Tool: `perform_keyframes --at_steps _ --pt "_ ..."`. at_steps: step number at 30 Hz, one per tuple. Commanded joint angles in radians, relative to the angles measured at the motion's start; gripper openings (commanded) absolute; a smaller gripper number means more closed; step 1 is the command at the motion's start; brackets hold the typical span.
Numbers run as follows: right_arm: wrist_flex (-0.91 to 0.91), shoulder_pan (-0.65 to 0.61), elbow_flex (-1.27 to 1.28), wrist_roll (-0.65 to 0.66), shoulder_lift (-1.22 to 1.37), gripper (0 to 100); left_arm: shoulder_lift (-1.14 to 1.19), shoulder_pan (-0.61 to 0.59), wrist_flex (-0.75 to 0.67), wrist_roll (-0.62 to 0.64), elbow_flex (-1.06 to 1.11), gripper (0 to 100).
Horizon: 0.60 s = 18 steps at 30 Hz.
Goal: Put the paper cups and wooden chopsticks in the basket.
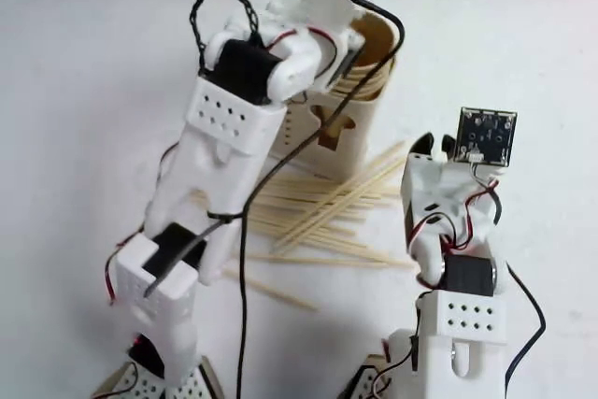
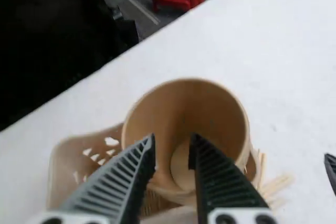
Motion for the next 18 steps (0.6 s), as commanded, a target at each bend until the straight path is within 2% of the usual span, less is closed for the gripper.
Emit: perform_keyframes --at_steps 1,9,18 --pt "-0.021 -0.002 -0.006 0.012 -0.022 8.0 -0.013 0.05 0.132 0.014 -0.034 12" --pt "-0.021 -0.001 -0.006 0.012 -0.022 8.0 0.124 0.056 0.146 0.015 -0.08 12" --pt "-0.021 0.001 -0.006 0.012 -0.022 8.0 0.127 0.051 0.261 0.009 -0.588 12"
